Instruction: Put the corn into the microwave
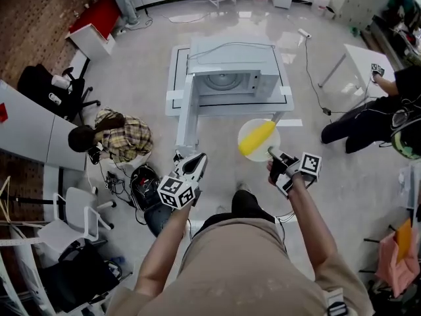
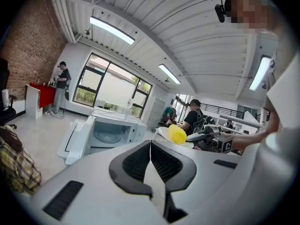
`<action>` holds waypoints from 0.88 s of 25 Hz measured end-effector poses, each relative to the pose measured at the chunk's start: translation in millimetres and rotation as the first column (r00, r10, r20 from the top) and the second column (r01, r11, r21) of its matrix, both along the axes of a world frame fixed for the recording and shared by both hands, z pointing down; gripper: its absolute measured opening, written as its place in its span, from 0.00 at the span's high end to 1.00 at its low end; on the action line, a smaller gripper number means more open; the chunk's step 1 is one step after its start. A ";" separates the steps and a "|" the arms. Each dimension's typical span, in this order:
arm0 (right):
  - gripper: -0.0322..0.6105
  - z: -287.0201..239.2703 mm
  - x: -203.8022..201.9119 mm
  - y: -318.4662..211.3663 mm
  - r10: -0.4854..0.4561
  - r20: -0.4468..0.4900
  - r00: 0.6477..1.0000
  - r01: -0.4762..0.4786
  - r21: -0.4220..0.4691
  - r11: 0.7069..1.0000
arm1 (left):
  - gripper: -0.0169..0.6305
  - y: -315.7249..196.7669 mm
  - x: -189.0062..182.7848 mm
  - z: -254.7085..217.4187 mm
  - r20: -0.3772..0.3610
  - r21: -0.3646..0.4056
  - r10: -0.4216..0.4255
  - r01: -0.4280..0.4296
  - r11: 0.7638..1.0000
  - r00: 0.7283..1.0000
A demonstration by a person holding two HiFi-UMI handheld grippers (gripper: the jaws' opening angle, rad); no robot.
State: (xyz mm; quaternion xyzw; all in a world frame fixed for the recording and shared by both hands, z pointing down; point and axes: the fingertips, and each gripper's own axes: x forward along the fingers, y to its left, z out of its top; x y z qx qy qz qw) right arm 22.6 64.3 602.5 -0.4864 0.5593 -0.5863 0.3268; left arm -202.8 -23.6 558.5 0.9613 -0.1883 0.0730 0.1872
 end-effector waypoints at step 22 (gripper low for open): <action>0.93 -13.8 66.7 -89.6 -0.107 0.011 0.994 0.107 -0.009 0.994 | 0.96 -64.4 75.8 -19.0 0.013 0.002 -0.102 0.101 0.995 0.995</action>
